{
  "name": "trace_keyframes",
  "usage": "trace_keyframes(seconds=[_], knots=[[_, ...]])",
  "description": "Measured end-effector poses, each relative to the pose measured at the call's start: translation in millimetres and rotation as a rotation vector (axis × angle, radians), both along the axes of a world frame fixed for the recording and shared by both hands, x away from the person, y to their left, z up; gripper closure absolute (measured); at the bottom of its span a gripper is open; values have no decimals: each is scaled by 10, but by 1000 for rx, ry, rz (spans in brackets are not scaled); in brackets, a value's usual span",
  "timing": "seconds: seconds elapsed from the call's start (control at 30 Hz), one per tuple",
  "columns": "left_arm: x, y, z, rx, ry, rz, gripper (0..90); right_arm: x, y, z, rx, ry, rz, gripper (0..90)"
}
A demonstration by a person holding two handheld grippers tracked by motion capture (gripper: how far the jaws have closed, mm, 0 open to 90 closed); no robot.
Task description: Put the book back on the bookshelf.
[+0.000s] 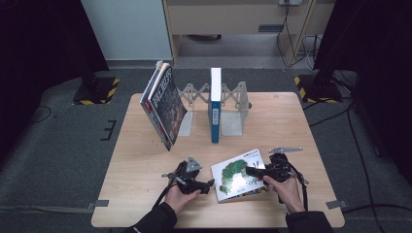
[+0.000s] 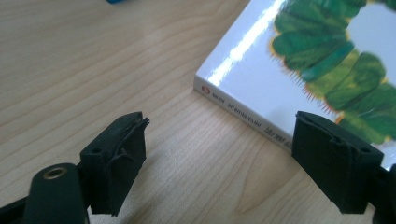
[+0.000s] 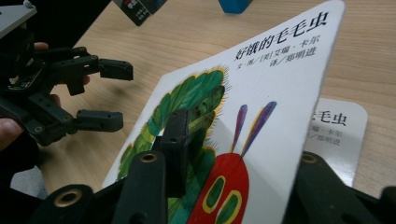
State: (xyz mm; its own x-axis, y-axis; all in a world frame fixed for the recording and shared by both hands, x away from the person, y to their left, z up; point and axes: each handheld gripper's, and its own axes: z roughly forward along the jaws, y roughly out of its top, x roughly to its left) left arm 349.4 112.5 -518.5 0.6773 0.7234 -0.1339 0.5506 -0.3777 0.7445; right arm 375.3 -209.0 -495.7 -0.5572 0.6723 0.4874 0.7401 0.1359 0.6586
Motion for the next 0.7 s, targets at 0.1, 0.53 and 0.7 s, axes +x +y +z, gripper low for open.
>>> trace_keyframes(seconds=[0.1, 0.53, 0.7], knots=[[1, 13, 26, -52, 14, -8, 175, -1, -2, 8, 9, 0, 5, 664], [-13, -70, 3, -112, 53, -54, 161, -22, -11, 89, 88, -33, 21, 777], [-6, -116, -28, -131, 76, -73, 150, -40, -30, 141, 113, -69, 39, 806]])
